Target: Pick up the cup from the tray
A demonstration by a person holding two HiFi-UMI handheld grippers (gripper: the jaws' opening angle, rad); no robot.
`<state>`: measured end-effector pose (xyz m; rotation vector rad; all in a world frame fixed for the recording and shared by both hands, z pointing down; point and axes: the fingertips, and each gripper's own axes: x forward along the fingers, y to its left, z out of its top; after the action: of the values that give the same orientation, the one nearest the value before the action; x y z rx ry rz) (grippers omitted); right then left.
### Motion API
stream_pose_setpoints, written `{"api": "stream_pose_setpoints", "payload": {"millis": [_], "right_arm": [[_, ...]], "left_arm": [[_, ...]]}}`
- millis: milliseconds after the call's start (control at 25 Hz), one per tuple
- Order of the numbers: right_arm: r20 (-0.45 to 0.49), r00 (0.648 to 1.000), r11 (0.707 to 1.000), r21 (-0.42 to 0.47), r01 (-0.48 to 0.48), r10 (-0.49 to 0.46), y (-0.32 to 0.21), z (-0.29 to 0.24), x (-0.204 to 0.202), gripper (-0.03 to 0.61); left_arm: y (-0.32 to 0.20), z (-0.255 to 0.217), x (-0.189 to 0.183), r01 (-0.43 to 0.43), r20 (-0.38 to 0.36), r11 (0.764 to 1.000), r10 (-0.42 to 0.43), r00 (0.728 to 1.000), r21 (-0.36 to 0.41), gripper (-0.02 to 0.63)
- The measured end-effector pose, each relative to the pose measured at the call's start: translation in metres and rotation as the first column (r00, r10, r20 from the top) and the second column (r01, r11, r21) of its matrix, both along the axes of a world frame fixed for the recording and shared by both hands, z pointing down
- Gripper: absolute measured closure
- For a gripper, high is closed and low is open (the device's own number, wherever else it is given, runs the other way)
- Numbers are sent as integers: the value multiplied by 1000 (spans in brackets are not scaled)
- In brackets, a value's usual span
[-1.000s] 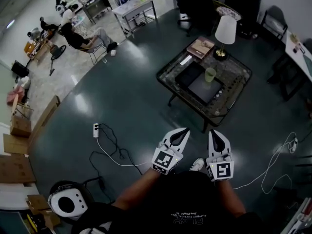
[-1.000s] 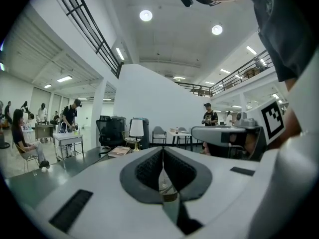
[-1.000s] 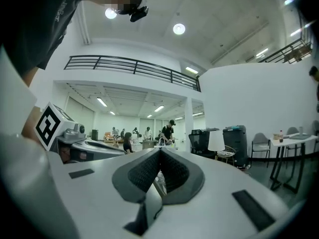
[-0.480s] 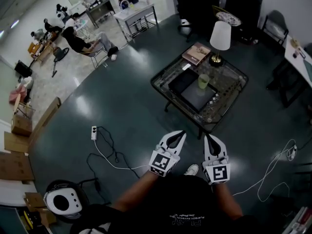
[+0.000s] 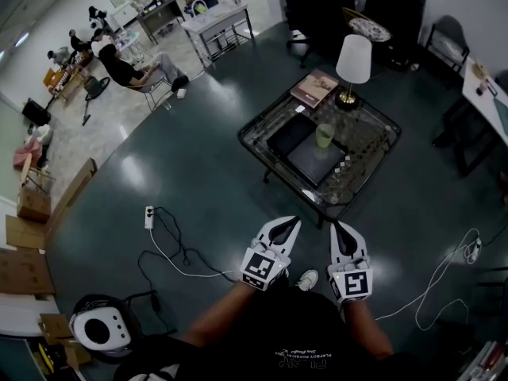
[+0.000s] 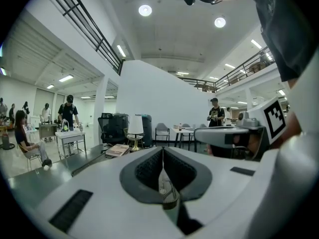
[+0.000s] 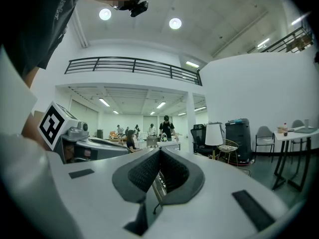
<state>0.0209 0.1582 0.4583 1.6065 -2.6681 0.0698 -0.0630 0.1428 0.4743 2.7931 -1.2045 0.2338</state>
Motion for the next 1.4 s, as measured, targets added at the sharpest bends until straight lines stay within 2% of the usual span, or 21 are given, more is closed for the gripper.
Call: {"api": "stream_pose_setpoints", "payload": {"millis": [400,600,1000,1120,1280,1400], "right_arm": [[-32,999,999,-11,-44,44,-72,-9,-7,571],[-18,999,998,25,-50,50,-113,-15,-16,569],[-48,990,990,-13,-137,136,-169,-15,-20,571],[-93,980,984,-17,-177,175,-182,-21,-15,571],[-110,974,979,-18,-201,198,-193,-20,-5,570],[-116,974,981,-8,-196,194,-206,-21,3,571]], "left_arm": [[-74,2,-2,-54,3,998,54,999,14,603],[-116,3,-3,-94,10,995,94,996,22,603],[-172,14,-2,-169,25,986,169,985,8,603],[-182,12,-1,-183,7,983,183,983,7,603],[-202,5,1,-168,-86,985,165,983,-28,603],[-218,2,5,-143,-94,989,141,986,-22,603]]}}
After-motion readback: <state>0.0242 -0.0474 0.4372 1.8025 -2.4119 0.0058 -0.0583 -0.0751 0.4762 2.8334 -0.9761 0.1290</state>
